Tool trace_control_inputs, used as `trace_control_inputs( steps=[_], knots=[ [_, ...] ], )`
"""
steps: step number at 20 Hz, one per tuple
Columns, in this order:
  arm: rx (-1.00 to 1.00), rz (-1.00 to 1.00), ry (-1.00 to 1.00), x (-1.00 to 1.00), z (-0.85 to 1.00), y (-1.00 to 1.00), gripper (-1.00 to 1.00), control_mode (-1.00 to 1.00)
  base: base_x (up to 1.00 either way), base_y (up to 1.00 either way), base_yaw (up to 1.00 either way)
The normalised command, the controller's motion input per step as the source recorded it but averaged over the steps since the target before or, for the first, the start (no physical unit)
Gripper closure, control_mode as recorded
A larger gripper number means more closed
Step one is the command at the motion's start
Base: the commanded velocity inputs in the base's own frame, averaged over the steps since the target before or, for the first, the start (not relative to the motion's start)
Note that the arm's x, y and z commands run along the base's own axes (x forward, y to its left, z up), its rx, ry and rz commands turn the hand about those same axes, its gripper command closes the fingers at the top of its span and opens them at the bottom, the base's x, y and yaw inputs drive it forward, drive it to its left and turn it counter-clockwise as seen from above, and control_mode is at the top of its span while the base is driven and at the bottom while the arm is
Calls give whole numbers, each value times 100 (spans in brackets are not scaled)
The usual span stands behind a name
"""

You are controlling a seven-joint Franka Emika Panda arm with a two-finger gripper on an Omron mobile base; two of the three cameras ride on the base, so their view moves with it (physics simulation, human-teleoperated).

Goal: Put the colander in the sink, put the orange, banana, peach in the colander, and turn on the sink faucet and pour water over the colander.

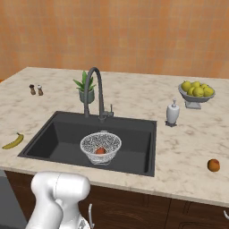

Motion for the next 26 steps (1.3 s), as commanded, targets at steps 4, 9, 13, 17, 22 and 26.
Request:
trace_control_inputs(
  steps=[4,9,13,17,22,26],
  knots=[
    [-22,41,20,48,-12,20,-100,-100,0,0,0],
    [-11,46,11,83,-78,19,-100,-100,0,0,0],
    [-23,28,0,59,-100,42,-100,-100,0,0,0],
    [-34,12,11,39,-75,63,-100,-100,0,0,0],
    [-18,4,13,40,-58,53,-100,-100,0,0,0],
    [-15,2,17,39,-50,49,-100,-100,0,0,0]
  ],
)
